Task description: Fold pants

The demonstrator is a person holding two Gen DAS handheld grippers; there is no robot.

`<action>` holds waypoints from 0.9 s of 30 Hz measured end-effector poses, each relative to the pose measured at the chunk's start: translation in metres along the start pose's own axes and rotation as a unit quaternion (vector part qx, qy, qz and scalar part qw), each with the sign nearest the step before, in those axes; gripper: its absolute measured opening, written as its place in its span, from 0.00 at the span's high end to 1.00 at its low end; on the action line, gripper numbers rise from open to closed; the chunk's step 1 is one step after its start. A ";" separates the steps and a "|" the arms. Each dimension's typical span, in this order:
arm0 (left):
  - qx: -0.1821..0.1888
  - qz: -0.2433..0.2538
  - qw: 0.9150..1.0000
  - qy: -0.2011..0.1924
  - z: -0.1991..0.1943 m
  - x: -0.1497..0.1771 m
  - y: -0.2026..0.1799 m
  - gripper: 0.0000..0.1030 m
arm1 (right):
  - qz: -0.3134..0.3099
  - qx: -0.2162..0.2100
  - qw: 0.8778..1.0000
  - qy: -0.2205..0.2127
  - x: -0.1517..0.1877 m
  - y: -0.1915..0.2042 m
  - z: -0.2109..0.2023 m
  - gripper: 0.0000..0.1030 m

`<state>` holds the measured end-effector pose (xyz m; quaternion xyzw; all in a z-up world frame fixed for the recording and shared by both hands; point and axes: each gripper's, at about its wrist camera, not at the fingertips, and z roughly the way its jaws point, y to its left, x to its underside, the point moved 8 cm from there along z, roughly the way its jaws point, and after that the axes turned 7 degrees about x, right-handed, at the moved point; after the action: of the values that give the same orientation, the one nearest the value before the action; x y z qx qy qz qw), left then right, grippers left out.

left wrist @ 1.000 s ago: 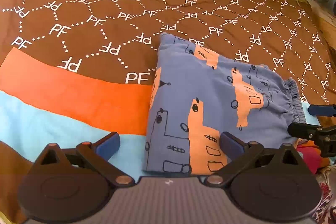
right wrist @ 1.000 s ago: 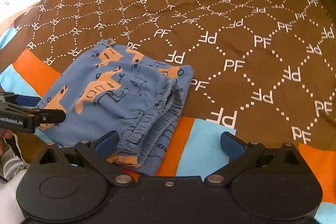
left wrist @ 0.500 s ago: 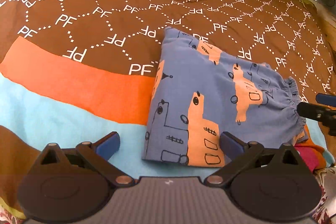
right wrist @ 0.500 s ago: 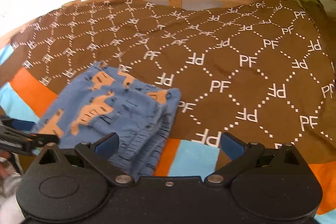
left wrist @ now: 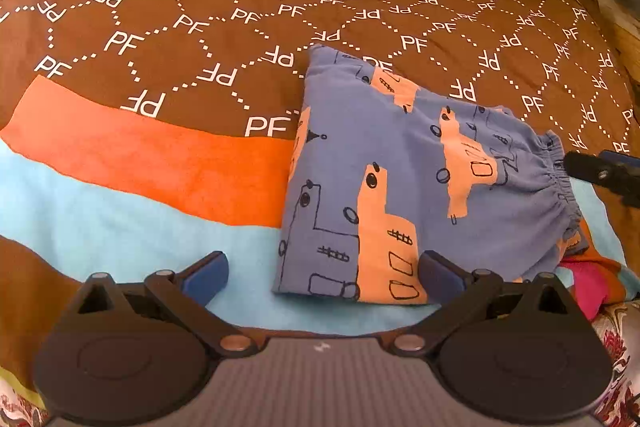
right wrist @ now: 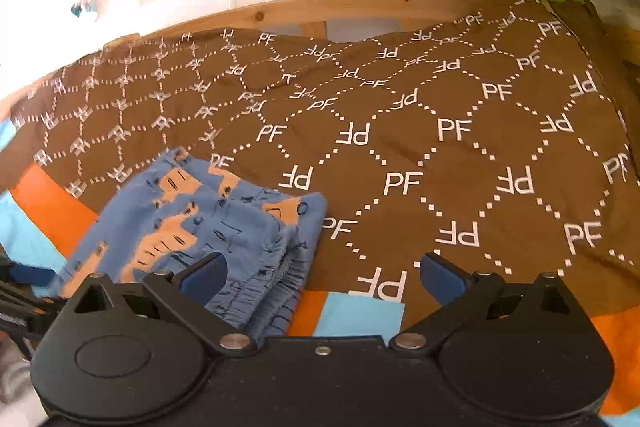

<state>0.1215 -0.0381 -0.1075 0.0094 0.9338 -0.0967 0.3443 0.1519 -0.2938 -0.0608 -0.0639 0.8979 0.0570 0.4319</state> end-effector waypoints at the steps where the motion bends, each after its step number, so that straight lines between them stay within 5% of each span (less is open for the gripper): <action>1: 0.000 0.000 1.000 0.000 0.000 0.000 0.000 0.00 | -0.009 0.009 1.000 0.005 0.002 0.000 0.006 0.01; 4: 0.001 0.002 1.000 0.002 0.000 0.000 0.000 0.00 | -0.010 0.042 0.999 0.022 0.009 -0.010 0.019 0.01; 11: 0.020 0.004 1.000 0.005 -0.008 -0.001 0.000 0.00 | 0.047 0.033 0.998 -0.008 -0.004 -0.032 0.011 0.01; 18: 0.050 0.037 0.997 -0.045 -0.020 -0.009 -0.007 0.00 | 0.090 -0.037 0.995 -0.009 -0.006 -0.028 0.014 0.01; 27: 0.072 0.013 0.997 0.010 0.005 -0.010 0.003 0.00 | 0.059 -0.170 0.983 0.029 -0.025 -0.007 0.049 0.10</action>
<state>0.1326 -0.0354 -0.1058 0.0473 0.9278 -0.1588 0.3343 0.2067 -0.2914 -0.0717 -0.0849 0.8895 0.2320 0.3845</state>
